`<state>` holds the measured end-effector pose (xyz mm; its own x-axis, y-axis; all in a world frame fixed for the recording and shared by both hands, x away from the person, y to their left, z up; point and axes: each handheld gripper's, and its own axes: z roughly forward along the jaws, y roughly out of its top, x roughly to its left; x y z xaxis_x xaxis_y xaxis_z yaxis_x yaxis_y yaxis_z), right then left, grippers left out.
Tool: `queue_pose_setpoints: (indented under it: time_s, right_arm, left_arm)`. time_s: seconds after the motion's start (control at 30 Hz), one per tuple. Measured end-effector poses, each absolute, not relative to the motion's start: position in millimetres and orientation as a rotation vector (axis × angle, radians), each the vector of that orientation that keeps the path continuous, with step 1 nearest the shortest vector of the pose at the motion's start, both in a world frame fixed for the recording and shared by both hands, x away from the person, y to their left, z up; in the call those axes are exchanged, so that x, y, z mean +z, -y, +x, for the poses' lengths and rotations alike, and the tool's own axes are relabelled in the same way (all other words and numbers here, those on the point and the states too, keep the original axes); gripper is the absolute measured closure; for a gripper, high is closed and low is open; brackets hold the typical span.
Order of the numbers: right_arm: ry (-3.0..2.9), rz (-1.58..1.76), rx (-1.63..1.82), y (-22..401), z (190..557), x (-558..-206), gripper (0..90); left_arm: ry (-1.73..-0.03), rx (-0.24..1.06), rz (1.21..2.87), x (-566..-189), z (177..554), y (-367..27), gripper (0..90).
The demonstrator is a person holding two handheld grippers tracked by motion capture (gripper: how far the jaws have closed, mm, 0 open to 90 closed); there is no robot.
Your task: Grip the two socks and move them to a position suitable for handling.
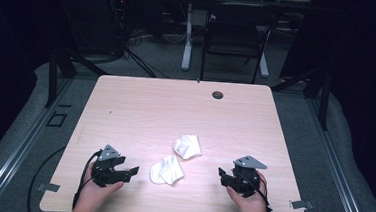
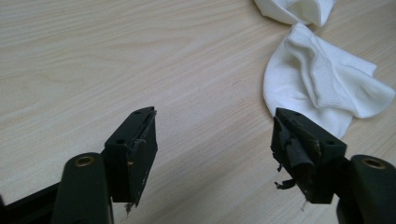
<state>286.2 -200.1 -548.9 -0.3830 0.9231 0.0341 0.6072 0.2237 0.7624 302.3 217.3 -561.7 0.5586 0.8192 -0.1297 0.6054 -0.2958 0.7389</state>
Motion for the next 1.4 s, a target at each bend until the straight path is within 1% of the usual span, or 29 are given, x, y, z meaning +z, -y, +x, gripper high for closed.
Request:
queue_pose_setpoints:
  time_s: [0.07,0.13,0.17,0.2,0.23,0.33,0.37,0.47,0.5,0.53,0.57,0.6,0.67,0.7,0.8,0.83,0.93,1.0,1.2,1.27,1.4]
  right_arm:
    - [-2.074,1.378,0.987,197,284,-550,39.5]
    - [-2.066,1.366,0.989,197,283,-552,40.1]
    - [-2.072,1.360,0.993,197,283,-553,42.8]
    - [-2.072,1.360,0.993,197,283,-553,42.8]
    - [-2.093,1.347,1.034,197,284,-555,47.0]
    - [-2.097,1.312,1.062,195,283,-558,48.6]
    - [-2.145,1.296,1.036,192,283,-559,50.7]
    - [-2.171,1.271,1.041,188,283,-560,52.2]
    - [-2.193,1.269,1.052,184,282,-559,53.4]
    - [-2.193,1.269,1.052,184,282,-559,53.4]
    - [-2.211,1.266,1.013,183,280,-558,56.2]
    - [-2.211,1.266,1.013,183,280,-558,56.2]
    - [-2.219,1.266,1.028,180,277,-560,60.0]
    - [-2.230,1.243,1.004,178,276,-560,62.9]
    - [-2.224,1.244,1.012,176,276,-559,65.0]
    - [-2.216,1.242,1.029,175,275,-557,66.2]
    - [-2.227,1.250,1.031,172,275,-557,67.0]
    - [-2.231,1.249,1.030,168,274,-558,69.2]
    - [-2.272,1.266,1.066,159,276,-556,79.1]
    - [-2.296,1.253,1.073,154,274,-556,82.3]
    - [-2.317,1.216,1.098,148,272,-553,79.9]
  left_arm:
    - [-1.145,0.383,2.005,-562,301,-220,37.3]
    - [-1.152,0.385,2.003,-562,301,-221,37.4]
    - [-1.159,0.381,1.983,-562,302,-224,37.9]
    - [-1.159,0.381,1.983,-562,302,-224,37.9]
    - [-1.158,0.379,1.975,-562,302,-226,38.0]
    - [-1.158,0.363,1.960,-562,304,-228,39.7]
    - [-1.152,0.352,1.942,-563,304,-227,39.7]
    - [-1.123,0.360,1.963,-564,305,-226,40.1]
    - [-1.108,0.342,1.954,-564,305,-223,42.3]
    - [-1.108,0.342,1.954,-564,305,-223,42.4]
    - [-1.108,0.329,1.953,-563,305,-223,42.5]
    - [-1.109,0.337,1.951,-564,304,-222,42.5]
    - [-1.117,0.358,1.974,-564,304,-219,42.5]
    - [-1.093,0.367,1.992,-563,303,-217,45.5]
    - [-1.077,0.361,1.994,-564,303,-216,47.1]
    - [-1.082,0.351,1.993,-564,303,-214,50.2]
    - [-1.071,0.336,1.987,-564,301,-211,51.6]
    - [-1.063,0.318,1.990,-564,300,-208,55.1]
    - [-1.035,0.311,2.012,-563,295,-196,64.1]
    - [-1.011,0.312,2.036,-563,292,-190,69.8]
    - [-0.976,0.309,2.055,-563,289,-180,71.4]
